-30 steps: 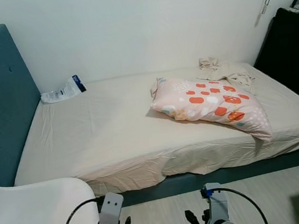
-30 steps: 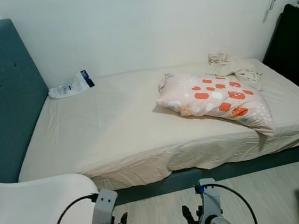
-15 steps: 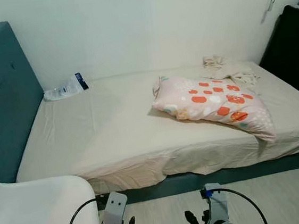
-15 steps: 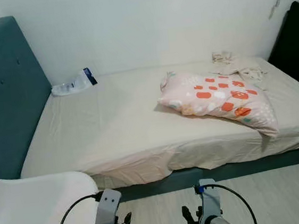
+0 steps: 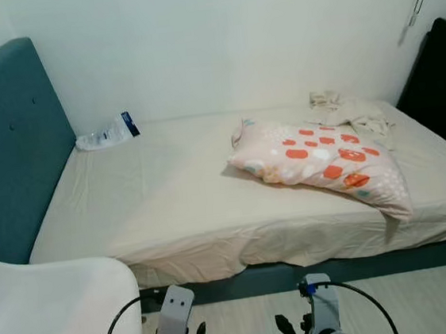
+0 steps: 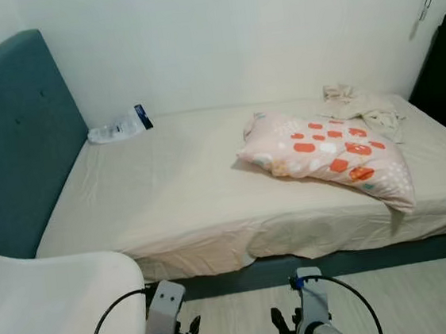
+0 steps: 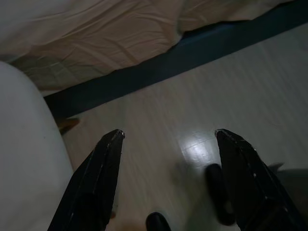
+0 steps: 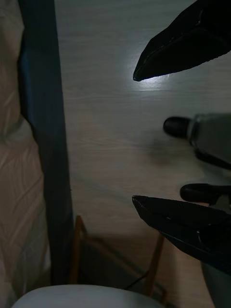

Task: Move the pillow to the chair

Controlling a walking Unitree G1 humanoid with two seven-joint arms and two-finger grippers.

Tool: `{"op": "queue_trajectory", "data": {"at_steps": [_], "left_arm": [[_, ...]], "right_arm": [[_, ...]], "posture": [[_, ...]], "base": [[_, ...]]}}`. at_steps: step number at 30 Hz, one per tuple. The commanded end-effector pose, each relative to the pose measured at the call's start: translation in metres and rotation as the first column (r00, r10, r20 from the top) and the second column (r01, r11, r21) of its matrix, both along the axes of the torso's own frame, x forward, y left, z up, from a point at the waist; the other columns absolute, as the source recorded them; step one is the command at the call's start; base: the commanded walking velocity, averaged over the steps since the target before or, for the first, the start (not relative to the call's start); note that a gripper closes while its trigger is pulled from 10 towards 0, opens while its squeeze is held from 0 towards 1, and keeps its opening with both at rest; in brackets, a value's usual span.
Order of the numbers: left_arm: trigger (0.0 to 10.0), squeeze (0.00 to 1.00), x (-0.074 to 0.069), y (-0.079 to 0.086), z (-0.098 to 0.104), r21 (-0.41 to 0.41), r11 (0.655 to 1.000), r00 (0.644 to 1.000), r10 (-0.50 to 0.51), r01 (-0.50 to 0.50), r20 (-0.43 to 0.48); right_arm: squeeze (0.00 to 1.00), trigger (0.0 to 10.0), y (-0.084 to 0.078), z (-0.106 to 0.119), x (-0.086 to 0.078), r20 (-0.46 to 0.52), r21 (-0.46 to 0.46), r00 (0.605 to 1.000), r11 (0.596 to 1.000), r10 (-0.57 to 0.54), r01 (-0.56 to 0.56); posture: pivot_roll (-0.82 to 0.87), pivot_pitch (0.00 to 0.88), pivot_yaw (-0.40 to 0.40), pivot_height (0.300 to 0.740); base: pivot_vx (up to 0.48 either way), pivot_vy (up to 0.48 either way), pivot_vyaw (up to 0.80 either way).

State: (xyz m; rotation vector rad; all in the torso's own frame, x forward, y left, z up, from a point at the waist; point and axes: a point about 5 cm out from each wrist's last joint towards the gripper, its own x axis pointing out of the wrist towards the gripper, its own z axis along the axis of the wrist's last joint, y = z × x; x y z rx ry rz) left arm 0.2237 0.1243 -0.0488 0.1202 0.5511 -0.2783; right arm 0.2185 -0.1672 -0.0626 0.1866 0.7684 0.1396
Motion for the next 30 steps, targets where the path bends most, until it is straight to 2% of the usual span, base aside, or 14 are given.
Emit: {"op": "queue_trajectory", "data": {"at_steps": [1,30], "left_arm": [[10.0,0.00,-0.0006,-0.0017,-0.0004,-0.007,1.000,1.000,-0.002,0.002,-0.003],[10.0,0.00,0.0009,-0.0047,0.0009,-0.011,1.000,1.000,-0.013,0.013,0.002]], "right_arm": [[0.00,10.0,-0.0033,0.0003,0.0001,0.002,-0.006,1.000,1.000,-0.012,0.012],[0.00,10.0,-0.0029,0.0002,0.0000,0.002,-0.007,1.000,1.000,-0.004,0.004]], "posture": [[0.03,0.014,-0.023,0.740],[0.03,0.009,-0.021,0.740]], "base": [[0.000,-0.270,0.00],[0.000,-0.267,0.00]]}}
